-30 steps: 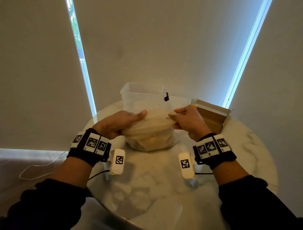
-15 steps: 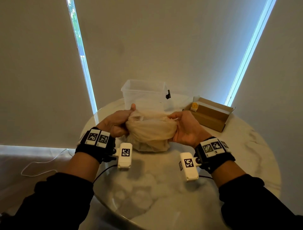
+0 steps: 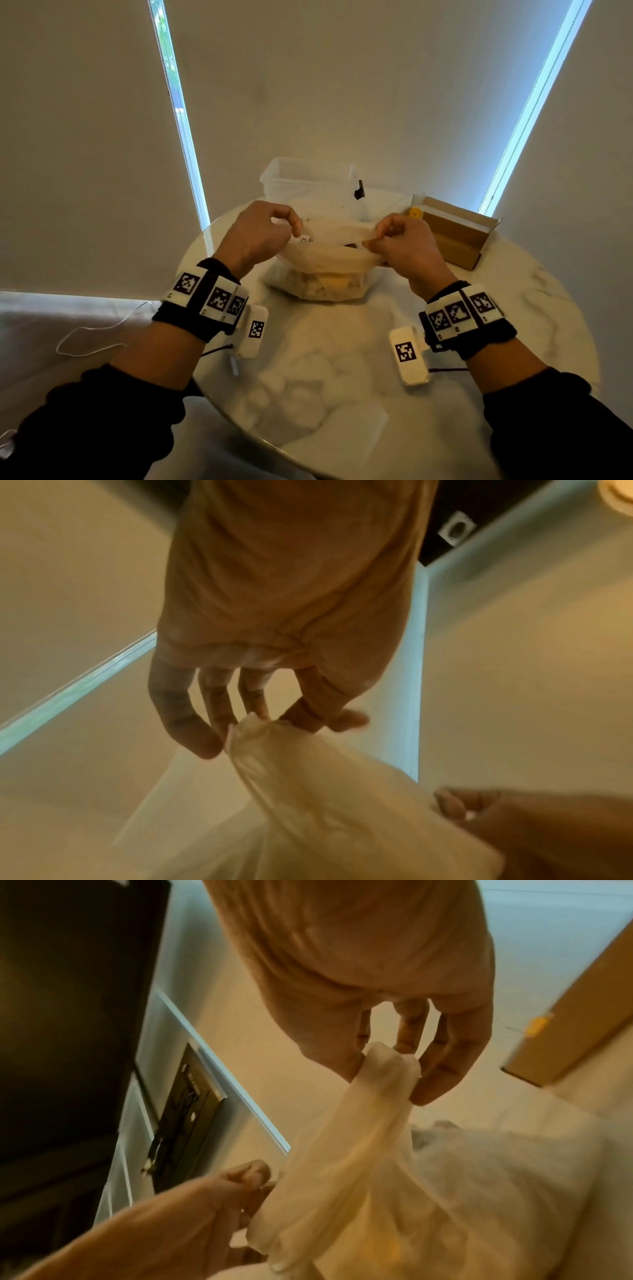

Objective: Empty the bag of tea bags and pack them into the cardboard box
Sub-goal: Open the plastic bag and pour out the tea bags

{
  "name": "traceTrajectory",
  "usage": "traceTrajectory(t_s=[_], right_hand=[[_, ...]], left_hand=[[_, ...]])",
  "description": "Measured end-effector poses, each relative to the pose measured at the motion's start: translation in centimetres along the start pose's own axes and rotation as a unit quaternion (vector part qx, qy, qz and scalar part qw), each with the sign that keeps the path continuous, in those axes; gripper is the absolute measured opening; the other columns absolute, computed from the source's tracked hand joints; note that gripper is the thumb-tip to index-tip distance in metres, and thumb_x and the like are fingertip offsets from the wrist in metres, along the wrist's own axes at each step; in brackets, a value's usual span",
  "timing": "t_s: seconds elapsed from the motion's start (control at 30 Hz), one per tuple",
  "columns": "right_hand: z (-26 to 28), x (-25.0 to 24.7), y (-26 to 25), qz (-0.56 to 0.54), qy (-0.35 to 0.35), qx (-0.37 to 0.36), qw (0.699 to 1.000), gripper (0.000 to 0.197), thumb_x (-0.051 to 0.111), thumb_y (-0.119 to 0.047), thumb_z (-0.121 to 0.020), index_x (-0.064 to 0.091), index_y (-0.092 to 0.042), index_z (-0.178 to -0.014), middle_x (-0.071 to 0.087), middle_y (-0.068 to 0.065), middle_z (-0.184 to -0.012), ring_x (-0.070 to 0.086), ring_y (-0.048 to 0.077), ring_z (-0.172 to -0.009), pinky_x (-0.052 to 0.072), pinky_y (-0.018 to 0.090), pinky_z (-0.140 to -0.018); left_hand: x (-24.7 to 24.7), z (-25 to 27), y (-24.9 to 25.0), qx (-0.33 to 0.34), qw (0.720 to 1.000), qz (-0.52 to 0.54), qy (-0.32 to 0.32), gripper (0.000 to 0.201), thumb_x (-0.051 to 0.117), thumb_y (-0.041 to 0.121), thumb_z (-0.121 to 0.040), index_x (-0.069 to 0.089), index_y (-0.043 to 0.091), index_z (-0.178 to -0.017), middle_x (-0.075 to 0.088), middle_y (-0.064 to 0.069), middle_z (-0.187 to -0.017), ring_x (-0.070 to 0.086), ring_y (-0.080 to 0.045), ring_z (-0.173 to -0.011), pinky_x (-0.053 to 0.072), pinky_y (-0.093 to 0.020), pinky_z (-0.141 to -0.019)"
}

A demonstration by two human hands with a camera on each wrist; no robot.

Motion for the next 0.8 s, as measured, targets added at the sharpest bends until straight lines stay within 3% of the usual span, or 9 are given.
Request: traceTrajectory(t_s=[0.13, 0.23, 0.27, 0.33, 0.4, 0.5, 0.57, 0.7, 0.8], right_hand=[[0.5, -0.5, -1.9, 0.218, 0.0, -0.099, 0.971, 0.016, 0.076, -0.021, -0.097, 0.084, -0.034, -0.091, 0.071, -0.017, -0.1, 0.056, -0.001, -0.088, 0.054, 0.028, -0.089], [0.7, -0.1, -2.4, 0.301, -0.042, -0.102, 0.947, 0.03, 0.066, -0.01, -0.103, 0.082, -0.031, -0.116, 0.07, -0.009, -0.12, 0.058, 0.001, -0.095, 0.051, 0.02, -0.089], [0.6, 0.1, -2.2, 0.304, -0.048, -0.087, 0.947, 0.036, 0.064, -0.005, -0.101, 0.08, -0.031, -0.122, 0.069, -0.004, -0.13, 0.062, 0.008, -0.106, 0.054, 0.026, -0.095], [0.1, 0.4, -1.4, 0.288, -0.041, -0.057, 0.955, 0.049, 0.061, 0.002, -0.097, 0.076, -0.032, -0.128, 0.067, 0.0, -0.136, 0.064, 0.016, -0.108, 0.058, 0.033, -0.095], [-0.2, 0.5, -0.7, 0.194, -0.036, -0.037, 0.98, 0.049, 0.06, 0.005, -0.097, 0.076, -0.028, -0.13, 0.07, -0.001, -0.128, 0.067, 0.013, -0.095, 0.061, 0.028, -0.081], [0.1, 1.0, -0.3, -0.101, -0.071, 0.073, 0.99, 0.044, 0.053, 0.014, -0.098, 0.076, -0.012, -0.126, 0.074, 0.015, -0.123, 0.074, 0.025, -0.103, 0.065, 0.042, -0.091], [0.2, 1.7, 0.3, -0.267, -0.102, 0.177, 0.942, 0.048, 0.041, 0.016, -0.101, 0.075, -0.007, -0.127, 0.073, 0.021, -0.127, 0.071, 0.032, -0.116, 0.061, 0.048, -0.099], [0.2, 2.5, 1.4, -0.475, -0.11, 0.3, 0.82, 0.058, 0.023, 0.02, -0.088, 0.063, -0.004, -0.121, 0.059, 0.021, -0.143, 0.056, 0.042, -0.136, 0.047, 0.06, -0.114], [0.9, 2.4, 0.9, -0.513, -0.116, 0.28, 0.803, 0.03, 0.03, 0.01, -0.086, 0.051, -0.012, -0.086, 0.054, 0.011, -0.114, 0.063, 0.039, -0.118, 0.055, 0.06, -0.102]], left_hand=[[0.1, -0.9, 0.1, 0.009, 0.986, -0.165, 0.001, 0.049, 0.053, 0.018, -0.083, 0.079, 0.058, -0.097, 0.065, 0.003, -0.14, 0.061, -0.031, -0.119, 0.057, -0.044, -0.097], [0.7, -1.3, -0.1, -0.049, 0.985, -0.146, -0.08, 0.062, 0.065, 0.009, -0.092, 0.062, 0.038, -0.147, 0.043, -0.006, -0.156, 0.059, -0.037, -0.124, 0.059, -0.032, -0.075], [1.1, -1.2, 0.0, -0.068, 0.984, -0.124, -0.106, 0.07, 0.068, 0.002, -0.092, 0.056, 0.034, -0.154, 0.033, -0.007, -0.159, 0.056, -0.039, -0.127, 0.06, -0.029, -0.068], [1.6, -0.6, 0.4, -0.093, 0.981, -0.084, -0.147, 0.086, 0.072, -0.01, -0.088, 0.048, 0.032, -0.159, 0.024, -0.008, -0.16, 0.053, -0.043, -0.13, 0.066, -0.034, -0.07], [1.8, -0.1, 0.4, -0.089, 0.98, -0.039, -0.172, 0.097, 0.075, -0.016, -0.082, 0.044, 0.031, -0.161, 0.033, -0.008, -0.157, 0.056, -0.04, -0.126, 0.067, -0.041, -0.08], [1.9, 0.4, -0.3, -0.078, 0.983, 0.08, -0.143, 0.096, 0.071, -0.021, -0.081, 0.045, 0.027, -0.161, 0.056, -0.005, -0.139, 0.062, -0.024, -0.108, 0.065, -0.032, -0.076], [2.3, 0.6, -0.9, -0.104, 0.971, 0.19, -0.098, 0.085, 0.066, -0.023, -0.084, 0.055, 0.025, -0.154, 0.066, -0.004, -0.126, 0.066, -0.025, -0.106, 0.064, -0.036, -0.078], [3.1, 0.3, -2.2, -0.205, 0.899, 0.383, -0.056, 0.054, 0.049, -0.02, -0.097, 0.071, 0.013, -0.133, 0.066, -0.016, -0.135, 0.065, -0.037, -0.121, 0.067, -0.039, -0.07], [3.4, -0.2, -2.9, -0.26, 0.821, 0.506, -0.042, 0.049, 0.044, -0.015, -0.095, 0.066, 0.002, -0.135, 0.059, -0.025, -0.142, 0.06, -0.042, -0.124, 0.066, -0.047, -0.072]])
Point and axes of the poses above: each hand's wrist, its own z-axis away from the middle knuckle, its own x-axis out of the palm, y = z × x, the point moved 2 cm from there along -z, towards the middle knuckle
